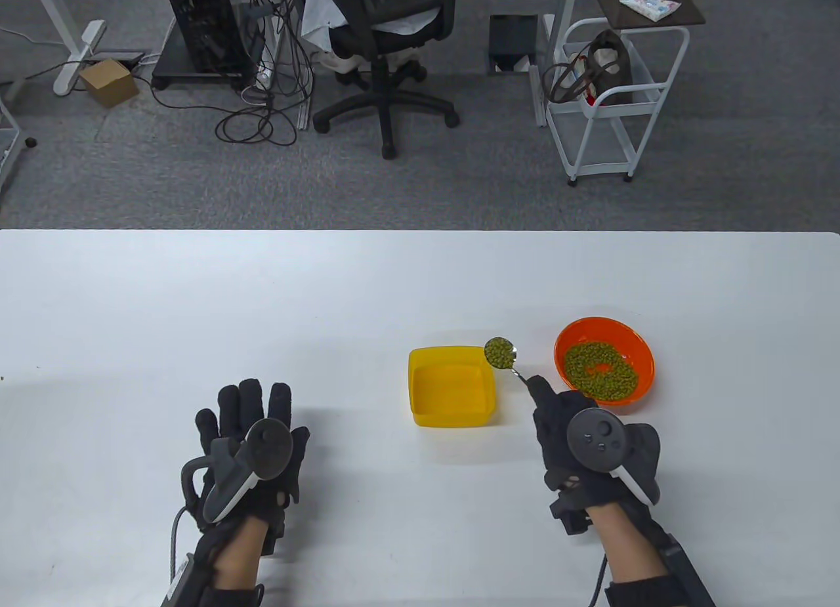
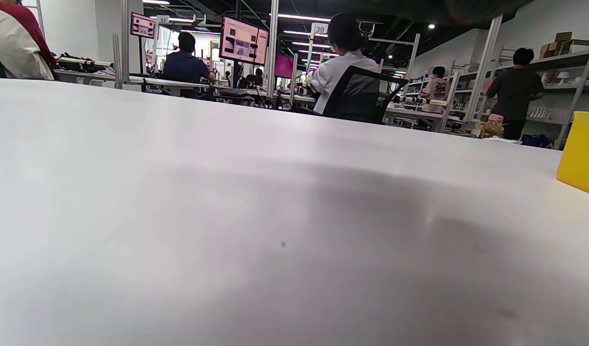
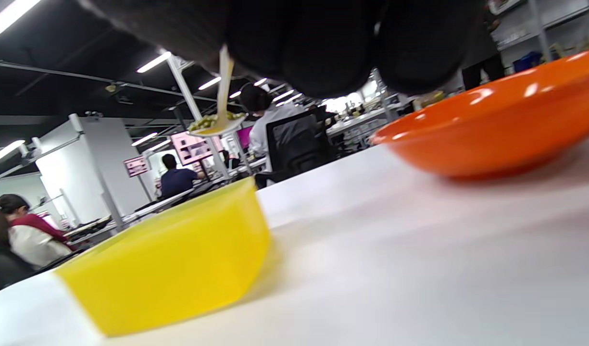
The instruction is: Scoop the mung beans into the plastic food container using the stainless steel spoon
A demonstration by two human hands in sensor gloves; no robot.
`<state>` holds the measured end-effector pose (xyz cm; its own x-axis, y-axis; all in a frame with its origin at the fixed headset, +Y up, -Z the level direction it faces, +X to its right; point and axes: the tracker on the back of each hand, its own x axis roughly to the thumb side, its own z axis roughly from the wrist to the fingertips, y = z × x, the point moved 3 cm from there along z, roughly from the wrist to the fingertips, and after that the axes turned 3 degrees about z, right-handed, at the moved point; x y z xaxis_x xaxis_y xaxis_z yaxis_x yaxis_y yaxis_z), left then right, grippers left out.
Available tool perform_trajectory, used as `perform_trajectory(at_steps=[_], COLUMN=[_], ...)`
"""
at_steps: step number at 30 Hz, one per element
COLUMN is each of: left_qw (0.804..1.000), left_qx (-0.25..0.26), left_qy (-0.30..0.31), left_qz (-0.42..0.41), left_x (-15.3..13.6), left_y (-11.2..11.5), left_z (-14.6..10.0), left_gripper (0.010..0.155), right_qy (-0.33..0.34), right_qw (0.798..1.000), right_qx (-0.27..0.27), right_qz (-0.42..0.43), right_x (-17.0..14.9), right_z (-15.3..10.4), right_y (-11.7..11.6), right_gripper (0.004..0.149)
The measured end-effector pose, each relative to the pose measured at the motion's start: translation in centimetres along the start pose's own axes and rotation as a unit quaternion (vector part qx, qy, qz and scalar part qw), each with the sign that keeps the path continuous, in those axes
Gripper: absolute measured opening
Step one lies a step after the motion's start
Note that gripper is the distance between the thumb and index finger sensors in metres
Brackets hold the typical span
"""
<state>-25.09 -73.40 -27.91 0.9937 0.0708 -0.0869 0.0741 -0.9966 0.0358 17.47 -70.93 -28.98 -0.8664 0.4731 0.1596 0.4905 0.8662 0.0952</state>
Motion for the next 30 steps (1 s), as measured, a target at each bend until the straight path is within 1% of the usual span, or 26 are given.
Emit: perform_trajectory(at_steps=[4, 9, 15, 19, 22, 30], left_qw=[1.0, 1.0, 1.0, 1.0, 1.0, 1.0], left_qx=[-0.003, -0.005, -0.009, -0.01, -0.011, -0.01], left_qy=[0.0, -0.001, -0.002, -0.003, -0.002, -0.003], left_qz=[0.002, 0.003, 0.003, 0.003, 0.001, 0.001], left_x=[0.1, 0.3, 0.3, 0.4, 0.3, 0.2], left_y=[0.1, 0.2, 0.3, 0.3, 0.3, 0.3], left_z=[0.0, 0.1, 0.1, 0.1, 0.1, 0.2], left_gripper=[0.072, 0.072, 0.072, 0.072, 0.072, 0.072], right_qy=[0.014, 0.01, 0.019, 0.022, 0.027, 0.019], right_qw=[1.0, 0.999, 0.997, 0.998, 0.997, 0.999], right_qx=[0.025, 0.045, 0.043, 0.042, 0.043, 0.042], right_qz=[-0.009, -0.029, -0.058, -0.043, -0.057, -0.026], right_x=[1.2, 1.2, 1.1, 1.2, 1.4, 1.0], right_z=[0.4, 0.9, 0.9, 0.9, 0.8, 0.9], right_y=[-2.0, -3.7, -4.3, -4.5, -4.6, -4.3], right_gripper=[0.046, 0.046, 0.046, 0.046, 0.046, 0.046])
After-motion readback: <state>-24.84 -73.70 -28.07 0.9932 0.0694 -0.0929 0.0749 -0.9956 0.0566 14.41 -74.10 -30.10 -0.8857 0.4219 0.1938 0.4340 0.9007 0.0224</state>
